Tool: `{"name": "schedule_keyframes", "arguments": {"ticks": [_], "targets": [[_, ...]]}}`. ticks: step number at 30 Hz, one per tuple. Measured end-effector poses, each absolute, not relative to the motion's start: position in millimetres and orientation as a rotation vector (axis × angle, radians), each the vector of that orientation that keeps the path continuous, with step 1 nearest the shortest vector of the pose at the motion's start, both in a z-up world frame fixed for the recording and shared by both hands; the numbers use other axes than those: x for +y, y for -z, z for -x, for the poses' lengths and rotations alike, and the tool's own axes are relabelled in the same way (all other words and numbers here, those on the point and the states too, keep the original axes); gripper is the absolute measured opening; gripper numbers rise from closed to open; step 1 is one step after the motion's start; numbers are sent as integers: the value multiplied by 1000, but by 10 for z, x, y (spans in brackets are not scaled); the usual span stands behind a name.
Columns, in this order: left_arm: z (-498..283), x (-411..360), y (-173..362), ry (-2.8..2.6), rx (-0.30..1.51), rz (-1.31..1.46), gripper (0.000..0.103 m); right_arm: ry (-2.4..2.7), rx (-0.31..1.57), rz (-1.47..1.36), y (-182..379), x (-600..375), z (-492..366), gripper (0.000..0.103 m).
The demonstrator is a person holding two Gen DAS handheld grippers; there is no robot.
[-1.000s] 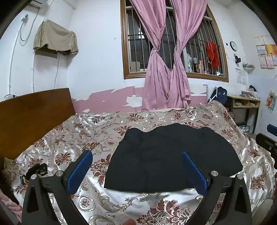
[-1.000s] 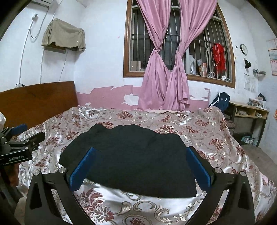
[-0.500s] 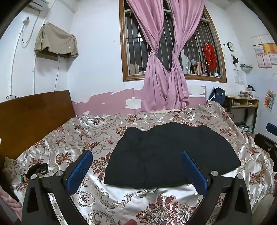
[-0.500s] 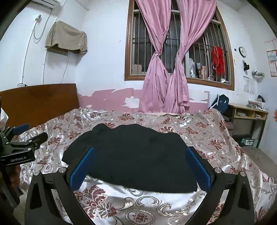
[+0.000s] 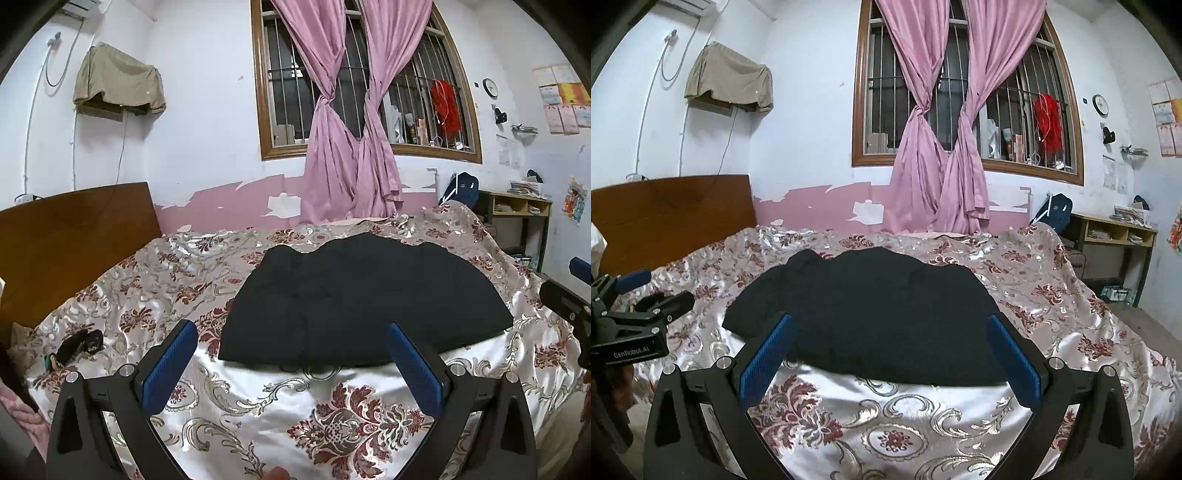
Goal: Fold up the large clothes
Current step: 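Push the folded bundle along the bed with both open tools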
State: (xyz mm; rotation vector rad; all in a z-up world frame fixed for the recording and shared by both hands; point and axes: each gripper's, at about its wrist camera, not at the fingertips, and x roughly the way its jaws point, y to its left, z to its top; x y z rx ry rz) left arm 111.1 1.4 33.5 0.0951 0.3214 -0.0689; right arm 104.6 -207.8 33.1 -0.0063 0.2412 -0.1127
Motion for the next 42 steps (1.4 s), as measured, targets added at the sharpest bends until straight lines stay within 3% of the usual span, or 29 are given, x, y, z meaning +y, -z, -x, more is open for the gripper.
{"name": "schedule_keyframes", "arguments": {"ticks": [42], "targets": [[-886,174,218,27,381,-78,103,85,330,-10,223,-2083,-918,101]]}}
